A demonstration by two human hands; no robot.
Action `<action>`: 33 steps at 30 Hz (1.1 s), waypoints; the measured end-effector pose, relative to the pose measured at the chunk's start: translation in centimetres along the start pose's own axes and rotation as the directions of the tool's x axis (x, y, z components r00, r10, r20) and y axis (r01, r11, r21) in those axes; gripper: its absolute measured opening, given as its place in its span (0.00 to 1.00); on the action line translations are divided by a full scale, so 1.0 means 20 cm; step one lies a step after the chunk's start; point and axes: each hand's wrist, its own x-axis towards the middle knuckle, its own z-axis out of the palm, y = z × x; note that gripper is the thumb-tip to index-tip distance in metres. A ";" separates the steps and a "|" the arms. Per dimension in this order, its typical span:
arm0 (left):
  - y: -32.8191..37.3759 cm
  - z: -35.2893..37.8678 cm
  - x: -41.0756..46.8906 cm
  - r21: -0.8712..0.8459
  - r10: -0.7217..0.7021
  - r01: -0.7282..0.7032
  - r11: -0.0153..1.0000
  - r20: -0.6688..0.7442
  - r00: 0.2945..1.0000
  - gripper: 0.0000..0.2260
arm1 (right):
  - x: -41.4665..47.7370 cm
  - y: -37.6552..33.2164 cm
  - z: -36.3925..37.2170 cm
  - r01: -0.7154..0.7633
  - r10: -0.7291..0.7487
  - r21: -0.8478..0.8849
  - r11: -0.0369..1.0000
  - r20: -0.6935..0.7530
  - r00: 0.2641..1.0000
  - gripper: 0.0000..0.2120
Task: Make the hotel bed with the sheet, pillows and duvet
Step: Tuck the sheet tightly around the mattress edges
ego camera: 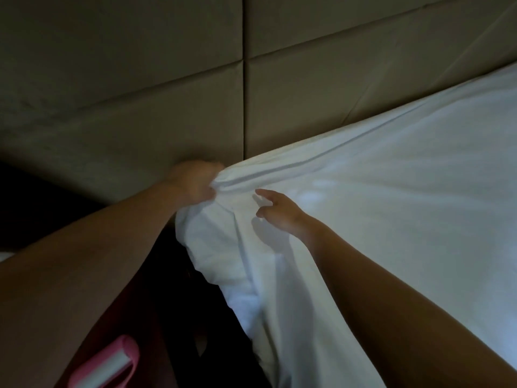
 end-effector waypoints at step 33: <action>-0.16 0.57 0.11 0.033 0.148 -0.147 0.989 -0.397 0.906 0.13 | 0.75 -0.10 0.22 0.086 -0.038 -0.843 0.530 0.078 0.996 0.21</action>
